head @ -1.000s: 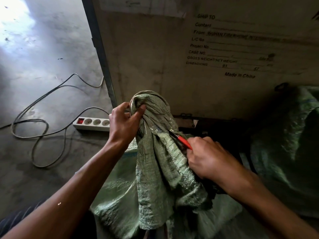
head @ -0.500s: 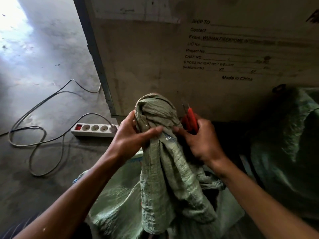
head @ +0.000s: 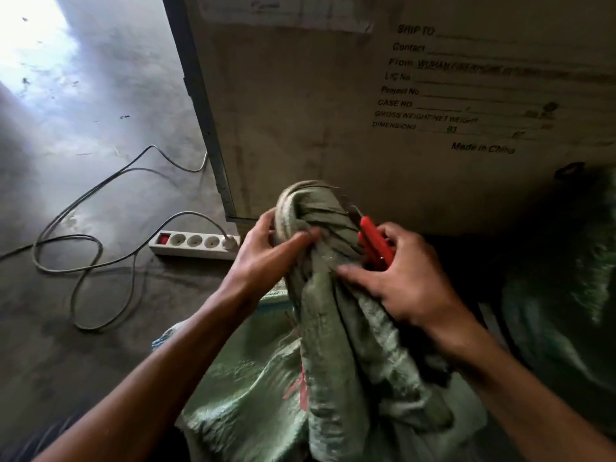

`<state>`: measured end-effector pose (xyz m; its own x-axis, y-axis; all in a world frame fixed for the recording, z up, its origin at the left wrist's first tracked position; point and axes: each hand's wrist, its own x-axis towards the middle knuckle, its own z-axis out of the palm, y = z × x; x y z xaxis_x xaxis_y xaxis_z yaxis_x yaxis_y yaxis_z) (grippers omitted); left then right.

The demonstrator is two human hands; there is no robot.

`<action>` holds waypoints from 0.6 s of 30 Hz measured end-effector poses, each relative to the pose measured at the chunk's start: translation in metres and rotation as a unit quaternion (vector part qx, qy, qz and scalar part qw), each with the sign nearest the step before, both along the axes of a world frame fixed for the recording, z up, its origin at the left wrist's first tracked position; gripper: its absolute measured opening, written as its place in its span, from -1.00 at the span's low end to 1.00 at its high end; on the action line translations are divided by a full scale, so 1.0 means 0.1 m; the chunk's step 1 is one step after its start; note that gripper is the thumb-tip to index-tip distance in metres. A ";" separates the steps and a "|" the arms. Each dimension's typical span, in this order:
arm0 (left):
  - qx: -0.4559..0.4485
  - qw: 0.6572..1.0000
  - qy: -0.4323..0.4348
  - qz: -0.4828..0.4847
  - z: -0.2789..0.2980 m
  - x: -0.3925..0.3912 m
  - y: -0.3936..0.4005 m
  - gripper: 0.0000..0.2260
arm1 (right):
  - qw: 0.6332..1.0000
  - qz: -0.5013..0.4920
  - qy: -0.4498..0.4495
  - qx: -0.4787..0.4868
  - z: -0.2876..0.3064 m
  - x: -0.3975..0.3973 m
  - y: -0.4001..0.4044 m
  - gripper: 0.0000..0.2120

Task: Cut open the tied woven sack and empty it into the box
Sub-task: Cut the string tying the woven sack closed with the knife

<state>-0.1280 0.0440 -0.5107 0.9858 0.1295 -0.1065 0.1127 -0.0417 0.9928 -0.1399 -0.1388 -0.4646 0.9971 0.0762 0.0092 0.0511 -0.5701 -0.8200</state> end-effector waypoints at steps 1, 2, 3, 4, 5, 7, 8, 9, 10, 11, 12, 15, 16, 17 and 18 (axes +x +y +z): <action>-0.034 0.999 0.011 -0.021 0.03 0.00 -0.02 -0.50 | 1.000 -0.008 -0.016 -0.013 -0.04 0.03 -0.02 -0.71; -0.055 0.998 0.016 -0.039 0.06 0.01 -0.02 -0.52 | 1.000 -0.015 -0.024 -0.012 -0.05 0.06 -0.05 -0.75; -0.060 0.997 0.013 -0.054 0.08 0.01 0.00 -0.52 | 0.999 -0.019 -0.024 -0.007 -0.06 0.10 -0.09 -0.76; -0.065 0.996 0.011 -0.062 0.10 0.01 0.02 -0.50 | 1.000 -0.018 -0.020 0.000 -0.06 0.13 -0.13 -0.76; -0.066 0.996 0.010 -0.062 0.10 0.02 0.04 -0.47 | 1.000 -0.017 -0.017 0.001 -0.07 0.16 -0.15 -0.77; -0.066 0.997 0.015 -0.036 0.10 0.03 0.05 -0.49 | 1.000 -0.010 -0.016 -0.017 -0.03 0.17 -0.17 -0.80; -0.059 0.998 0.015 -0.014 0.08 0.05 0.05 -0.53 | 0.999 -0.015 -0.022 -0.038 0.00 0.17 -0.17 -0.84; -0.048 0.999 0.017 0.014 0.05 0.06 0.05 -0.56 | 0.997 -0.022 -0.024 -0.070 0.03 0.16 -0.18 -0.88; -0.035 0.998 0.021 0.040 0.02 0.08 0.06 -0.57 | 0.994 -0.025 -0.017 -0.105 0.09 0.13 -0.19 -0.84; -0.024 0.997 0.023 0.064 -0.01 0.10 0.08 -0.56 | 0.991 -0.018 -0.009 -0.133 0.14 0.09 -0.20 -0.80; -0.014 0.996 0.023 0.083 -0.04 0.12 0.09 -0.54 | 0.989 -0.009 -0.016 -0.148 0.19 0.04 -0.21 -0.79; 0.026 0.994 0.003 0.108 -0.07 0.14 0.05 -0.48 | 0.979 0.020 -0.148 -0.140 0.39 -0.16 -0.19 -0.98; 0.045 0.993 -0.007 0.110 -0.07 0.13 0.02 -0.49 | 0.976 0.026 -0.184 -0.116 0.45 -0.19 -0.16 -0.94; 0.060 0.992 -0.014 0.110 -0.06 0.13 -0.01 -0.52 | 0.975 0.032 -0.202 -0.090 0.49 -0.20 -0.15 -0.90; 0.069 0.991 -0.019 0.110 -0.05 0.13 -0.03 -0.55 | 0.975 0.029 -0.207 -0.070 0.52 -0.18 -0.15 -0.88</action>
